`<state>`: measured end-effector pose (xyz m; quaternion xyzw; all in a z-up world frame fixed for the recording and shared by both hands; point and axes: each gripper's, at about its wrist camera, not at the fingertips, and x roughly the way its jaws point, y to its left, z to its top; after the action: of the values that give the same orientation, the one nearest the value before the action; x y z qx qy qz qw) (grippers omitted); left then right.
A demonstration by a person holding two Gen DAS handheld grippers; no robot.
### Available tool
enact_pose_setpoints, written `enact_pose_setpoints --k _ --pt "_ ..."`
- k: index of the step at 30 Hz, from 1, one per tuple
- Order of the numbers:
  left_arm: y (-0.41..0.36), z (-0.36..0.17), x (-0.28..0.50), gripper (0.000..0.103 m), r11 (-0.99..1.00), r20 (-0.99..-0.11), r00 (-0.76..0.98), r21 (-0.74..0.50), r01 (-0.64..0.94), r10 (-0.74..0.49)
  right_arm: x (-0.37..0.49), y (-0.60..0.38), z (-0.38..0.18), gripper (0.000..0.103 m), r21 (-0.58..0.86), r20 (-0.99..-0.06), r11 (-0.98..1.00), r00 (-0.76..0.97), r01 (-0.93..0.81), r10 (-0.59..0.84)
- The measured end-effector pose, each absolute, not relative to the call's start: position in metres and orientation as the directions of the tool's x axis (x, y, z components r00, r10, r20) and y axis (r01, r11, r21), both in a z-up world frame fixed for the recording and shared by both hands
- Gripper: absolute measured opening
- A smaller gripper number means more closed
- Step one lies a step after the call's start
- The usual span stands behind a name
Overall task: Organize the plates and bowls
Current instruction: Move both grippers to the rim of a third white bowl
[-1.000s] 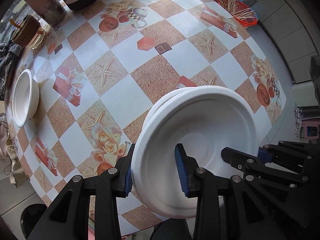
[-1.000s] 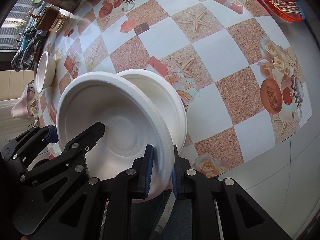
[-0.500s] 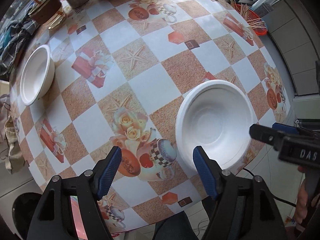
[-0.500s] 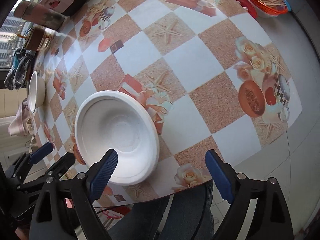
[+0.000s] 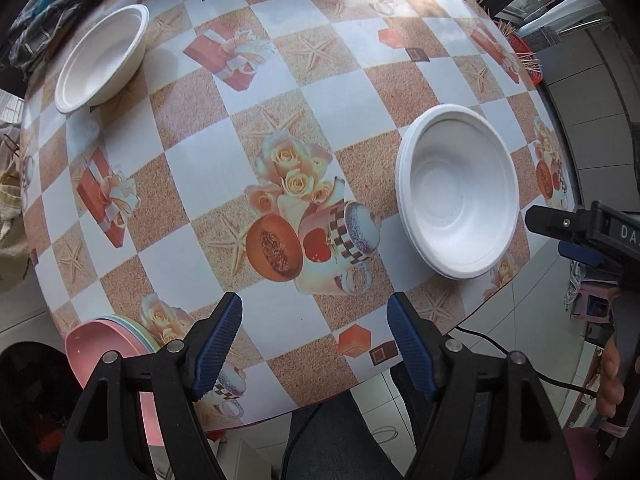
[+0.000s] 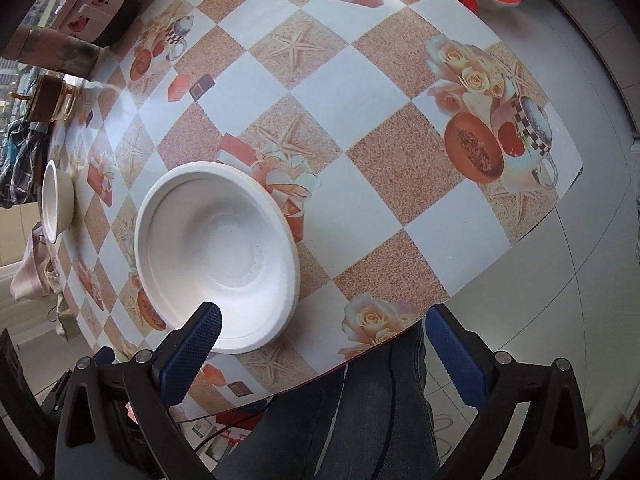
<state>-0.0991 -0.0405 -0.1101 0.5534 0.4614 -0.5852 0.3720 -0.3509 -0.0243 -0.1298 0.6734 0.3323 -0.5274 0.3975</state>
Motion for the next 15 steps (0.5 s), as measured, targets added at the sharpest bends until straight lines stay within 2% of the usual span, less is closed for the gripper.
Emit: enact_pose_setpoints --k 5,15 --pt "-0.047 -0.09 -0.079 0.079 -0.287 -0.989 -0.141 -0.145 0.947 0.036 -0.329 -0.031 -0.113 0.103 0.184 -0.98 -0.424 0.2 0.887 -0.007" --pt "-0.048 -0.085 -0.07 0.079 -0.323 -0.989 -0.146 -0.147 0.935 0.027 -0.293 -0.016 -0.089 0.103 0.244 -0.97 -0.379 0.227 0.892 -0.089"
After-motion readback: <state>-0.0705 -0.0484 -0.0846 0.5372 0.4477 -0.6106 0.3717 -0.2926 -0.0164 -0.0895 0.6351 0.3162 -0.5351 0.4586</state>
